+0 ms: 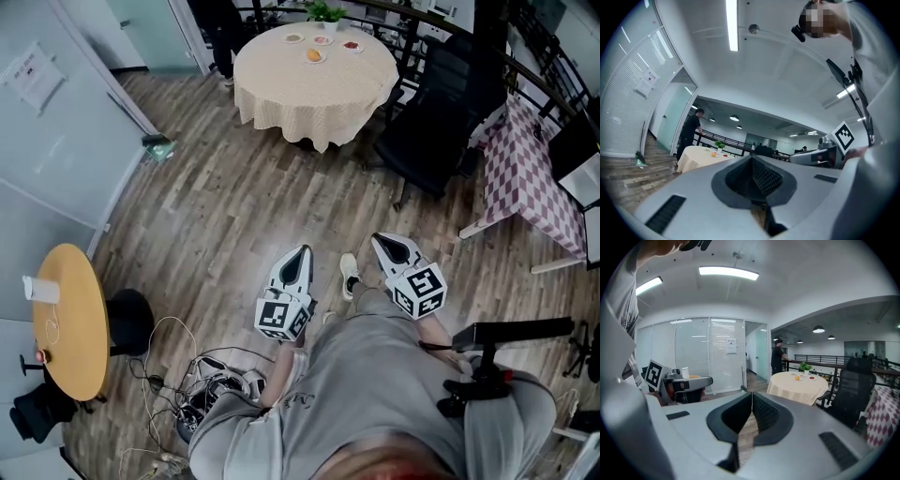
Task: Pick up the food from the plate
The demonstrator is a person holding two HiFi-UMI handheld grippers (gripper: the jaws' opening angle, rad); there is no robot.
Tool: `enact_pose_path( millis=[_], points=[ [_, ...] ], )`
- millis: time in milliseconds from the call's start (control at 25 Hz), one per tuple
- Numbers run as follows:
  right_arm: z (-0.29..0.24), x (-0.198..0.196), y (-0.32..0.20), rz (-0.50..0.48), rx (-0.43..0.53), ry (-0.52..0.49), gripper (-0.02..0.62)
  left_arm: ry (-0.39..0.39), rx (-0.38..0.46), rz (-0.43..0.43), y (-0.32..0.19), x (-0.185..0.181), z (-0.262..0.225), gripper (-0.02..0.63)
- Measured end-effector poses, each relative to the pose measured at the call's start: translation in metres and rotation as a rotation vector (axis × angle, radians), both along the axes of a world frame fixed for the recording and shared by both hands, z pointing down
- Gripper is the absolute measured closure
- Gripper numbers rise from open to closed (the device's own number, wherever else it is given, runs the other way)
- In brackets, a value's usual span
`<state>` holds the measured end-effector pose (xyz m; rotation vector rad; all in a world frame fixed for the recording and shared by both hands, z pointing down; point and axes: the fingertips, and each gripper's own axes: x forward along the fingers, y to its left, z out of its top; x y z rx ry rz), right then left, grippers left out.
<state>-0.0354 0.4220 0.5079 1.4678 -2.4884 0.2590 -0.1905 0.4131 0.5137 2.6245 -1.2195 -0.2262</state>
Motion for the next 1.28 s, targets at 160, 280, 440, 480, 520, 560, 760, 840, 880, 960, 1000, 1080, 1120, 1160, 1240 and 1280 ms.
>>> enact_pose_path(
  millis=[160, 280, 440, 480, 520, 560, 760, 840, 880, 960, 1000, 1080, 1120, 1160, 1240, 1280],
  points=[
    [0.003, -0.008, -0.016, -0.029, -0.001, -0.022, 0.580, -0.008, 0.001, -0.043, -0.008, -0.011, 0.002, 0.597],
    [0.000, -0.014, -0.035, -0.047, 0.003, -0.047, 0.580, -0.014, 0.001, -0.068, -0.019, -0.016, 0.001, 0.597],
    [-0.009, -0.023, -0.063, -0.072, 0.039, -0.068, 0.580, -0.026, 0.010, -0.080, -0.037, -0.017, -0.005, 0.597],
    [-0.011, -0.024, -0.070, -0.076, 0.048, -0.074, 0.580, -0.030, 0.011, -0.079, -0.042, -0.016, -0.005, 0.597],
    [-0.012, -0.026, -0.078, -0.080, 0.055, -0.079, 0.580, -0.034, 0.011, -0.077, -0.048, -0.015, -0.005, 0.595],
    [-0.012, -0.027, -0.084, -0.085, 0.060, -0.085, 0.580, -0.038, 0.010, -0.075, -0.054, -0.014, -0.005, 0.597],
    [-0.008, -0.023, -0.110, -0.095, 0.050, -0.107, 0.580, -0.068, -0.006, -0.046, -0.082, 0.000, -0.002, 0.597],
    [-0.004, -0.016, -0.121, -0.087, 0.037, -0.112, 0.580, -0.078, -0.008, -0.034, -0.094, 0.007, -0.001, 0.597],
    [-0.002, -0.012, -0.127, -0.083, 0.030, -0.113, 0.580, -0.081, -0.008, -0.029, -0.100, 0.010, -0.001, 0.597],
    [0.001, -0.004, -0.140, -0.080, 0.020, -0.114, 0.580, -0.085, -0.007, -0.023, -0.112, 0.018, -0.001, 0.595],
    [0.002, 0.000, -0.147, -0.080, 0.017, -0.115, 0.580, -0.085, -0.008, -0.022, -0.118, 0.023, -0.001, 0.597],
    [0.003, 0.009, -0.160, -0.081, 0.011, -0.118, 0.580, -0.087, -0.010, -0.022, -0.131, 0.032, -0.002, 0.597],
    [0.004, 0.013, -0.167, -0.082, 0.008, -0.120, 0.580, -0.088, -0.011, -0.021, -0.137, 0.037, -0.003, 0.595],
    [0.004, 0.017, -0.175, -0.082, 0.005, -0.122, 0.580, -0.090, -0.011, -0.021, -0.144, 0.042, -0.004, 0.595],
    [0.003, 0.026, -0.191, -0.085, 0.000, -0.129, 0.580, -0.094, -0.008, -0.020, -0.158, 0.052, -0.008, 0.597],
    [0.002, 0.029, -0.199, -0.089, 0.000, -0.133, 0.580, -0.097, -0.007, -0.021, -0.165, 0.056, -0.010, 0.597]
  ],
)
